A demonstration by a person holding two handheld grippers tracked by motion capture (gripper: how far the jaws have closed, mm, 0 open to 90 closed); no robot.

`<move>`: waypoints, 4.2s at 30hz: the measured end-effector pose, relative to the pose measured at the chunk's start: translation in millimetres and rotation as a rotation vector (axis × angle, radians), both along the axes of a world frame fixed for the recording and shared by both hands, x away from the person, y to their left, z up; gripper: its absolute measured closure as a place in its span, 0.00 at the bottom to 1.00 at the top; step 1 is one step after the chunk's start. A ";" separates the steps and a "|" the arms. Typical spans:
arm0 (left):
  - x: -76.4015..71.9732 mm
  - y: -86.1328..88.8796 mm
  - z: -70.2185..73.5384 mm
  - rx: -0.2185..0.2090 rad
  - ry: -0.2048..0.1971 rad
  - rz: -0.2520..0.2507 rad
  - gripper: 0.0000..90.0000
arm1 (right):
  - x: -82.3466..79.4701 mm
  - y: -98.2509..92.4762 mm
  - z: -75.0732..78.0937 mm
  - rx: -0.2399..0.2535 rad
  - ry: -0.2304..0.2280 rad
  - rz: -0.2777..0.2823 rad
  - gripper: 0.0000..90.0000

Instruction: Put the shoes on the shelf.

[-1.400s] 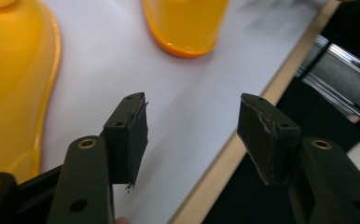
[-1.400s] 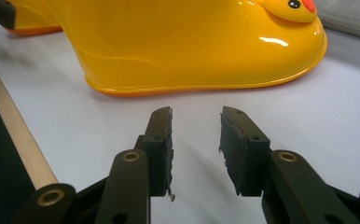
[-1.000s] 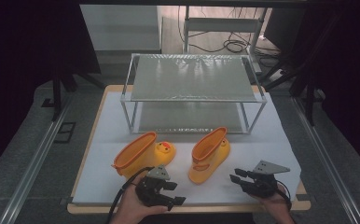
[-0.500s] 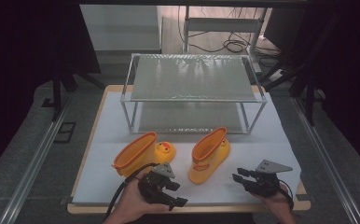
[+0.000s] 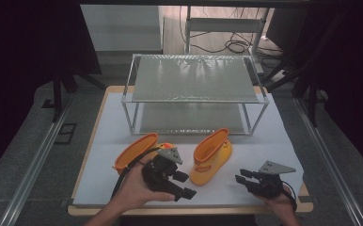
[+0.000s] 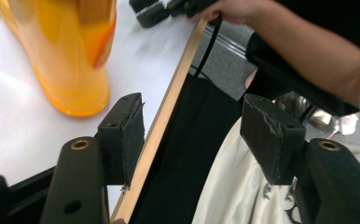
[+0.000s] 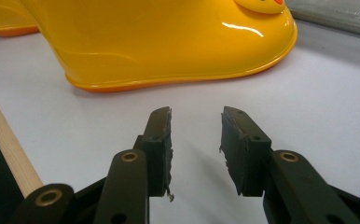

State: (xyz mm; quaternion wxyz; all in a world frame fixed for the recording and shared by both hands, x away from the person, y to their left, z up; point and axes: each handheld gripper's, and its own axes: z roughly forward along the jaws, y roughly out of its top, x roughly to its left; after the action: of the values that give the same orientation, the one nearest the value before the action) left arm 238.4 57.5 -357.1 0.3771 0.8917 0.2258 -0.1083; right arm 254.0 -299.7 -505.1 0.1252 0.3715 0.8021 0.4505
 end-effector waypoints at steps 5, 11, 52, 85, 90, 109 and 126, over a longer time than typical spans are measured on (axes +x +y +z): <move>13.1 -5.4 20.2 -0.021 0.011 -0.009 0.44 | -0.1 -2.1 0.8 -0.003 0.002 -0.003 0.69; 29.8 -9.8 38.1 -0.041 0.025 0.000 0.44 | 0.3 -3.0 0.6 -0.001 0.001 -0.008 0.69; 112.3 -58.3 52.5 0.088 0.119 0.115 0.46 | 1.0 -4.5 0.1 -0.010 0.005 -0.006 0.69; 129.8 -83.2 8.2 0.271 0.179 0.199 0.95 | 1.5 -5.2 0.1 -0.014 0.002 -0.014 0.69; 127.5 -85.1 11.3 0.261 0.159 0.211 0.96 | 1.7 -6.1 0.4 -0.013 0.000 -0.018 0.69; 82.3 -52.5 65.0 0.211 0.068 0.163 0.96 | 0.7 -6.8 2.9 0.007 -0.002 -0.018 0.69; 62.6 6.6 52.2 0.235 0.045 0.211 0.96 | 2.2 -5.4 0.6 0.008 0.003 -0.017 0.69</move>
State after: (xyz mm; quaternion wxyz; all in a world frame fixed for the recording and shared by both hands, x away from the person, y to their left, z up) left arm 301.0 64.1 -304.9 0.2744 0.8983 0.3378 -0.0610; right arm 256.2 -305.1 -504.5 0.1264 0.3795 0.7972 0.4521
